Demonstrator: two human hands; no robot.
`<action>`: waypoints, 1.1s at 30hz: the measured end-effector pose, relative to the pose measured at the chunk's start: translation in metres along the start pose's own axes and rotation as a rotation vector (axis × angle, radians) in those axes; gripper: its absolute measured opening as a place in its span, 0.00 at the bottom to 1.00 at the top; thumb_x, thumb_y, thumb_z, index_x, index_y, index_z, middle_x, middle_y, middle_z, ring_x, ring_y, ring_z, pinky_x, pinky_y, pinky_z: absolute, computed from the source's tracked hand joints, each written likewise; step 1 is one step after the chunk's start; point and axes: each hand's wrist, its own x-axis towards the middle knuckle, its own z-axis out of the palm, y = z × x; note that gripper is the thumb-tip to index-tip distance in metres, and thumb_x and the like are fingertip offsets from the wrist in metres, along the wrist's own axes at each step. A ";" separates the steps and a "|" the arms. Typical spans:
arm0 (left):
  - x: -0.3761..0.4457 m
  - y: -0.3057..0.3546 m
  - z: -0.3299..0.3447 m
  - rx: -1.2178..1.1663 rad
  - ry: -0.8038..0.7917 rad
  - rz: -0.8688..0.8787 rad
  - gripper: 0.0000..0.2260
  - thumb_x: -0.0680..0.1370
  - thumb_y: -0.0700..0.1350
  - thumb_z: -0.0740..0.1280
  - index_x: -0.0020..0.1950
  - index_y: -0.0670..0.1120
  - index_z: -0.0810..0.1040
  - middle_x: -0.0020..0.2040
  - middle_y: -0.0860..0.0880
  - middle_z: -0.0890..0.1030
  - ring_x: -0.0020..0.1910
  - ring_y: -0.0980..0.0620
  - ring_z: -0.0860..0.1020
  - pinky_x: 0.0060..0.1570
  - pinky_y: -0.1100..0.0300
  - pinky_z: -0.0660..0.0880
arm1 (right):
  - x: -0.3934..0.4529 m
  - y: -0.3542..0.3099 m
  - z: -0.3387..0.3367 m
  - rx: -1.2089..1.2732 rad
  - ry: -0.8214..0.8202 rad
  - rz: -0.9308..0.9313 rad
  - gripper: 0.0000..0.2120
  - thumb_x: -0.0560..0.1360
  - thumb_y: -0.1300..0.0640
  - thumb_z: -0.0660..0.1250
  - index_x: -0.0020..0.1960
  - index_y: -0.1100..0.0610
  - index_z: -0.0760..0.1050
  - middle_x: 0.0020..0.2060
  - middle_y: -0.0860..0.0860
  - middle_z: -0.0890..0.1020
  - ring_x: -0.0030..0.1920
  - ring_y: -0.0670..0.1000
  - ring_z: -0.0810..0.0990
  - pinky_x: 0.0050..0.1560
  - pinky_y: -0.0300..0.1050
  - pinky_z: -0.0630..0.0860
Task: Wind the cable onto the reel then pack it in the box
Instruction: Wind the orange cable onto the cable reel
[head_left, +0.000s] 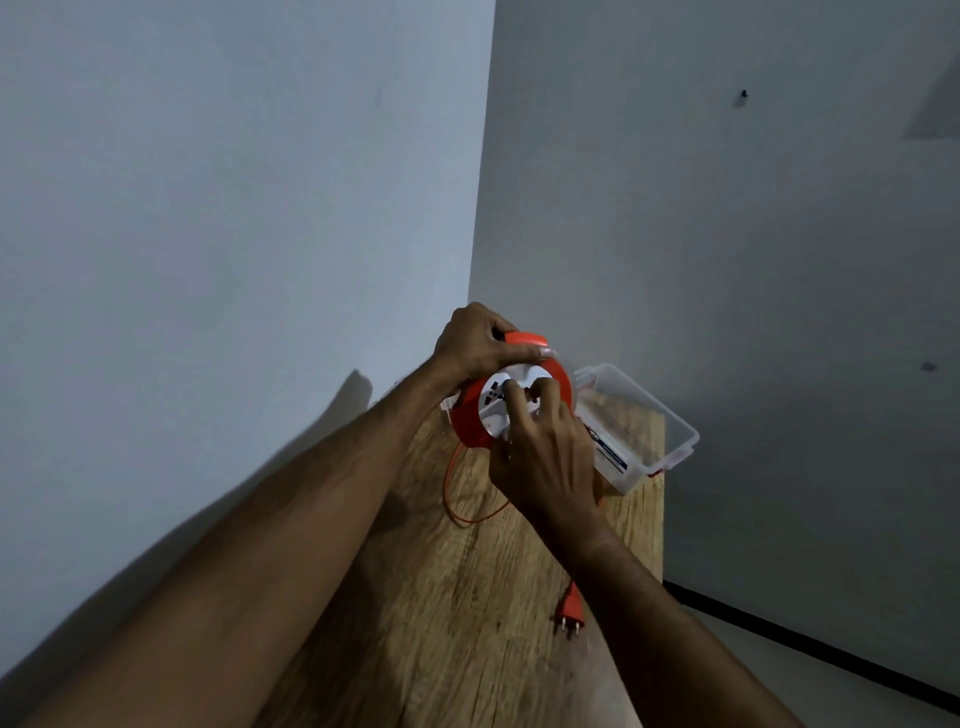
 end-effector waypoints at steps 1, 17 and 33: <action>0.000 0.000 0.000 -0.001 0.000 0.001 0.22 0.67 0.62 0.79 0.50 0.45 0.88 0.44 0.50 0.87 0.42 0.54 0.85 0.48 0.53 0.84 | 0.001 -0.001 0.000 0.005 -0.012 0.023 0.28 0.72 0.52 0.73 0.69 0.57 0.71 0.58 0.60 0.77 0.43 0.55 0.81 0.36 0.47 0.80; 0.001 -0.005 -0.001 0.076 -0.049 0.064 0.16 0.66 0.63 0.80 0.37 0.51 0.85 0.34 0.55 0.83 0.33 0.57 0.81 0.38 0.58 0.80 | 0.021 -0.012 0.005 0.550 -0.018 0.439 0.26 0.70 0.51 0.79 0.65 0.53 0.75 0.57 0.50 0.84 0.54 0.49 0.84 0.56 0.45 0.83; -0.001 -0.005 0.011 0.138 -0.023 0.091 0.16 0.65 0.63 0.80 0.35 0.52 0.84 0.32 0.57 0.80 0.32 0.57 0.79 0.34 0.61 0.73 | 0.056 -0.031 -0.005 1.878 0.168 1.834 0.34 0.75 0.55 0.76 0.75 0.61 0.64 0.64 0.61 0.78 0.42 0.55 0.86 0.55 0.53 0.84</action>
